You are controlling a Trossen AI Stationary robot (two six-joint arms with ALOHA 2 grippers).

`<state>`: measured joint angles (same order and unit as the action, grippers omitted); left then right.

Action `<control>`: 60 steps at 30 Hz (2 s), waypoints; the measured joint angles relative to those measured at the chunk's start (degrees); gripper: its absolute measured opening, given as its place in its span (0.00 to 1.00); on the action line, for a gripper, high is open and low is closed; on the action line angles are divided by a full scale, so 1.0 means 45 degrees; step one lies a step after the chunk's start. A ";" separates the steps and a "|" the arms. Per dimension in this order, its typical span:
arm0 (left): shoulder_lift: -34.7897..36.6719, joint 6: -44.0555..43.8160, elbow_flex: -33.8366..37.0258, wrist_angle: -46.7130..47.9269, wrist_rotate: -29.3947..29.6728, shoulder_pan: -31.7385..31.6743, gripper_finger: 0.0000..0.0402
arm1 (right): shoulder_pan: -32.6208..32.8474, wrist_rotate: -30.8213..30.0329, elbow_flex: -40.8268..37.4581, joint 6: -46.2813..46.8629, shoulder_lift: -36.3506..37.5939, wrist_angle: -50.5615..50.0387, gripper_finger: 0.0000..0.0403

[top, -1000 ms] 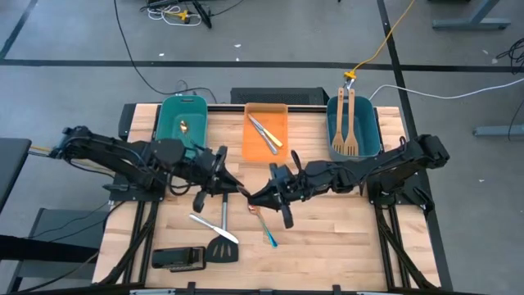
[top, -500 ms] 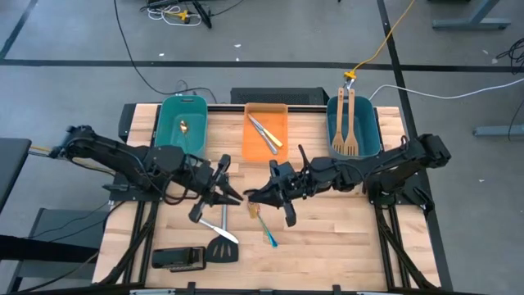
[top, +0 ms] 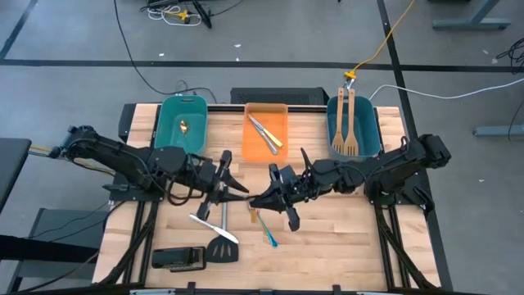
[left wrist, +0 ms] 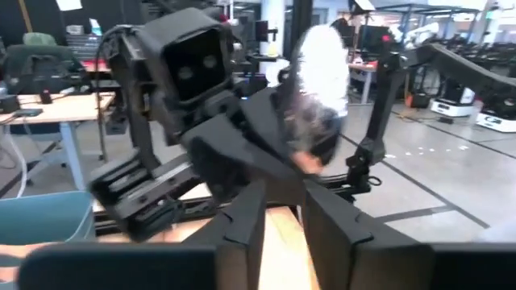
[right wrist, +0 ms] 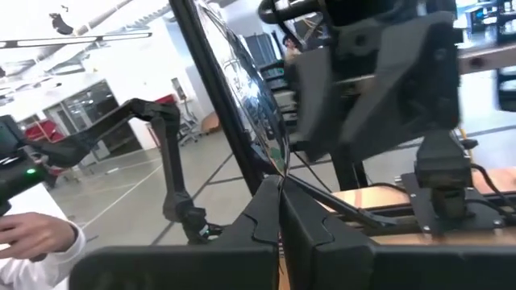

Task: Pick & Place Kitchen Items
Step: Put the yellow spoon into the green bin

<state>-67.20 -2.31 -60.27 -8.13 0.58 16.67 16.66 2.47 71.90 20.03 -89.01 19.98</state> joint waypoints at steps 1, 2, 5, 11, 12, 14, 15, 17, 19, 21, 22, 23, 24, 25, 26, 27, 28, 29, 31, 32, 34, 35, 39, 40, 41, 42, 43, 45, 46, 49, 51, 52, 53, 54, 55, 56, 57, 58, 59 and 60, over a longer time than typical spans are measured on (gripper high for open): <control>0.0000 -0.0010 0.0000 0.0020 -0.0089 0.0000 0.25 | -0.0016 -0.0002 0.0000 -0.0005 0.0000 0.0000 0.01; 0.0000 -0.0081 0.0000 0.0043 -0.0098 0.0000 0.28 | -0.0021 -0.0003 0.0000 -0.0005 0.0000 0.0011 0.01; 0.0000 -0.0397 0.0000 0.0291 -0.0173 0.0033 0.36 | -0.0022 -0.0070 -0.0005 -0.0059 0.0189 -0.0083 0.01; 0.0000 -0.0673 0.0000 0.0611 -0.0112 0.0401 0.49 | -0.0018 -0.0700 -0.0005 -0.0435 0.0607 -0.0062 0.01; -0.0039 -0.0670 0.0000 0.0563 -0.0082 0.0459 0.50 | -0.0018 -0.0785 -0.0005 -0.0478 0.0607 -0.0043 0.01; -0.0107 -0.0672 0.0000 0.0469 0.0240 0.0523 0.53 | -0.0074 -0.0821 -0.0005 -0.0509 0.0607 -0.0035 0.01; -0.0202 -0.0670 0.0000 0.0430 0.0494 0.0578 0.54 | -0.0101 -0.0875 -0.0005 -0.0486 0.0607 0.0012 0.01; -0.0458 -0.0656 -0.0010 0.0394 0.1152 0.0602 0.55 | -0.0120 -0.1231 -0.0005 -0.0461 0.0607 0.0049 0.01; -0.0768 -0.0558 0.0000 0.0444 0.1496 0.0602 0.56 | -0.0172 -0.1336 -0.0005 -0.0457 0.0607 -0.0058 0.01; -0.1097 -0.0355 0.0005 0.0096 0.1568 0.0535 0.56 | -0.0198 -0.1352 -0.0005 -0.0457 0.0607 -0.0048 0.01; -0.1251 -0.0329 0.0005 -0.0072 0.1577 0.0501 0.56 | -0.0200 -0.1352 -0.0005 -0.0458 0.0607 -0.0001 0.01; -0.1413 -0.0328 0.0005 -0.0288 0.1578 0.0470 0.56 | -0.0226 -0.1352 -0.0005 -0.0472 0.0607 -0.0009 0.01; -0.1583 -0.0327 0.0005 -0.0570 0.1578 0.0446 0.56 | -0.0249 -0.1352 -0.0005 -0.0508 0.0607 -0.0074 0.01; -0.1722 -0.0325 0.0005 -0.0742 0.1578 0.0406 0.56 | -0.0268 -0.1352 -0.0005 -0.0532 0.0607 -0.0154 0.01; -0.1839 -0.0325 0.0005 -0.0850 0.1578 0.0393 0.56 | -0.0289 -0.1352 -0.0005 -0.0533 0.0602 -0.0193 0.01; -0.1930 -0.0325 0.0005 -0.0973 0.1578 0.0393 0.56 | -0.0313 -0.1352 -0.0005 -0.0536 0.0602 -0.0191 0.01; -0.1986 -0.0329 0.0005 -0.1012 0.1582 0.0393 0.56 | -0.0329 -0.1352 -0.0005 -0.0545 0.0602 -0.0173 0.01; -0.2032 -0.0333 0.0005 -0.1026 0.1583 0.0383 0.56 | -0.0329 -0.1352 -0.0005 -0.0560 0.0602 -0.0154 0.01; -0.2103 -0.0337 0.0005 -0.1033 0.1581 0.0330 0.54 | -0.0348 -0.1352 -0.0005 -0.0563 0.0602 -0.0169 0.01; -0.2113 -0.0365 0.0005 -0.0976 0.1578 0.0330 0.51 | -0.0349 -0.1352 -0.0005 -0.0563 0.0602 -0.0176 0.01; -0.2113 -0.0398 0.0005 -0.0980 0.1581 0.0325 0.45 | -0.0349 -0.1352 -0.0005 -0.0563 0.0602 -0.0203 0.01; -0.2113 -0.0403 0.0005 -0.0994 0.1583 0.0321 0.40 | -0.0349 -0.1352 -0.0005 -0.0563 0.0602 -0.0246 0.01; -0.2113 -0.0426 0.0005 -0.0983 0.1581 0.0325 0.16 | -0.0349 -0.1352 -0.0005 -0.0568 0.0602 -0.0353 0.01; -0.2113 -0.0592 0.0005 -0.0977 0.1670 0.0324 0.10 | -0.0349 -0.1310 -0.0005 -0.0680 0.0602 -0.0358 0.01; -0.2113 -0.0664 0.0005 -0.0959 0.1631 0.0319 0.08 | -0.0349 -0.1457 -0.0005 -0.0702 0.0602 -0.0394 0.01; -0.2113 -0.0741 0.0010 -0.0954 0.1614 0.0306 0.08 | -0.0349 -0.1481 -0.0005 -0.0697 0.0602 -0.0414 0.01; -0.2113 -0.0851 0.0010 -0.0958 0.1670 0.0306 0.08 | -0.0350 -0.1415 -0.0005 -0.0674 0.0602 -0.0400 0.01; -0.2113 -0.1004 0.0010 -0.0925 0.1652 0.0306 0.08 | -0.0349 -0.1423 -0.0005 -0.0649 0.0602 -0.0482 0.01; -0.2113 -0.1010 0.0010 -0.0865 0.1651 0.0310 0.08 | -0.0349 -0.1413 -0.0005 -0.0644 0.0602 -0.0523 0.01; -0.2091 -0.1015 0.0010 -0.0835 0.1658 0.0311 0.08 | -0.0349 -0.1406 -0.0005 -0.0607 0.0602 -0.0572 0.01; -0.2045 -0.1031 0.0010 -0.0803 0.1701 0.0306 0.08 | -0.0353 -0.1410 0.0005 -0.0607 0.0602 -0.0572 0.01; -0.2036 -0.1035 0.0010 -0.0793 0.1793 0.0307 0.08 | -0.0353 -0.1410 0.0005 -0.0607 0.0602 -0.0581 0.01; -0.1986 -0.1034 0.0010 -0.0719 0.1836 0.0311 0.08 | -0.0353 -0.1412 0.0005 -0.0607 0.0602 -0.0595 0.01; -0.1897 -0.1034 0.0014 -0.0581 0.1866 0.0311 0.08 | -0.0358 -0.1436 0.0005 -0.0612 0.0602 -0.0597 0.01; -0.1853 -0.1055 0.0015 -0.0527 0.1927 0.0311 0.08 | -0.0361 -0.1440 0.0008 -0.0609 0.0597 -0.0579 0.02; -0.1842 -0.1064 0.0015 -0.0519 0.2007 0.0311 0.08 | -0.0366 -0.1442 0.0010 -0.0599 0.0597 -0.0572 0.03; -0.1814 -0.1060 0.0015 -0.0436 0.2091 0.0311 0.08 | -0.0368 -0.1447 0.0010 -0.0563 0.0597 -0.0586 0.04; -0.1709 -0.1055 0.0015 -0.0235 0.2220 0.0328 0.08 | -0.0368 -0.1446 0.0010 -0.0556 0.0597 -0.0621 0.05; -0.1574 -0.1063 0.0021 -0.0016 0.2309 0.0364 0.08 | -0.0368 -0.1436 0.0010 -0.0552 0.0593 -0.0625 0.06; -0.1516 -0.1073 0.0023 -0.0010 0.2364 0.0369 0.08 | -0.0363 -0.1405 0.0011 -0.0551 0.0596 -0.0565 0.06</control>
<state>-74.02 -7.13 -60.17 -8.18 11.22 18.33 15.03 -3.86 71.95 17.55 -86.33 17.44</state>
